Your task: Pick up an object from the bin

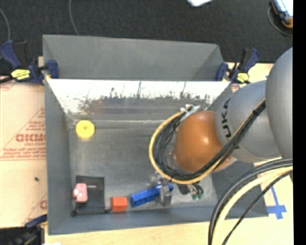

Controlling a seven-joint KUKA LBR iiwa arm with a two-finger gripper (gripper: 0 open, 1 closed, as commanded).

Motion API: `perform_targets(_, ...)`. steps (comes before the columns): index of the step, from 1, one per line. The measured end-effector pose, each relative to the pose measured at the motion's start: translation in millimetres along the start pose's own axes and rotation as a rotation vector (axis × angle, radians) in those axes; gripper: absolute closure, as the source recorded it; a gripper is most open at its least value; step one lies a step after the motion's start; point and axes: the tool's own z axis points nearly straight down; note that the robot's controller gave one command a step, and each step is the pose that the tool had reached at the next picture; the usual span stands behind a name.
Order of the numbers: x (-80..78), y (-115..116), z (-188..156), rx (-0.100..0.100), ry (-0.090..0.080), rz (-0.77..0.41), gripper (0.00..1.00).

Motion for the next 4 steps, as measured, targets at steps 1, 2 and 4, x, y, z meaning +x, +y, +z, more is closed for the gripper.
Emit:
perform_targets(1,0.0,0.0,0.0,0.000,0.000,-0.001,1.00)
perform_targets(2,0.1,-0.1,0.0,0.000,0.000,-0.002,1.00)
perform_targets(4,-22.6,-0.6,-93.3,0.002,-0.005,-0.002,1.00)
